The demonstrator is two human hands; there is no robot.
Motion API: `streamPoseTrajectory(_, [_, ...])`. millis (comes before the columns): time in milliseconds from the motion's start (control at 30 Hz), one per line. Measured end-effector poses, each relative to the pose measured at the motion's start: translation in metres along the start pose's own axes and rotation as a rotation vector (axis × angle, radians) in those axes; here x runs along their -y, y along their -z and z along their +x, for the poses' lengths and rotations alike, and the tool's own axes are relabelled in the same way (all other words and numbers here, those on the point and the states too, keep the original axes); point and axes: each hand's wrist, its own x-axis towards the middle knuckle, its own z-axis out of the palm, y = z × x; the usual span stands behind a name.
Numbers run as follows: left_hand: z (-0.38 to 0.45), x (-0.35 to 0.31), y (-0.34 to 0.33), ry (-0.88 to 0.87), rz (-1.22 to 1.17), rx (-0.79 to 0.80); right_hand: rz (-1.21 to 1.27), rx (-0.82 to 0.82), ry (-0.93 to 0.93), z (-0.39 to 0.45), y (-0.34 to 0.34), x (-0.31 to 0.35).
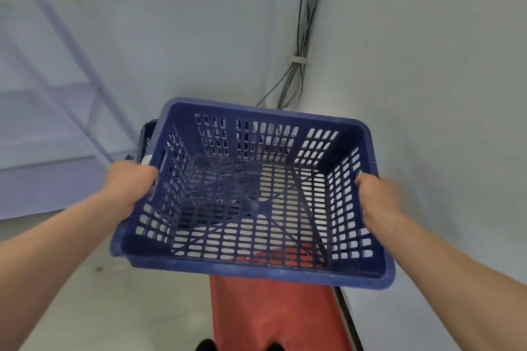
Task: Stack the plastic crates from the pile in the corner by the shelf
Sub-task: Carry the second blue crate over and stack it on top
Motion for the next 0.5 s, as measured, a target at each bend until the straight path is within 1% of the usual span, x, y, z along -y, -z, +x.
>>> streamPoseTrajectory(100, [0.031, -0.002, 0.015, 0.065, -0.048, -0.023, -0.026, 0.027, 0.033, 0.001, -0.036, 0.038])
streamPoseTrajectory(233, [0.086, 0.002, 0.030, 0.120, -0.055, -0.050, -0.036, 0.082, 0.053, 0.016, -0.099, 0.067])
streamPoseTrajectory(333, [0.131, 0.008, 0.035, 0.147, -0.054, -0.066, -0.057, 0.101, 0.026, 0.027, -0.151, 0.081])
streamPoseTrajectory(500, [0.200, 0.024, 0.036, 0.224, 0.021, -0.068, -0.119, 0.119, -0.081, 0.060, -0.235, 0.087])
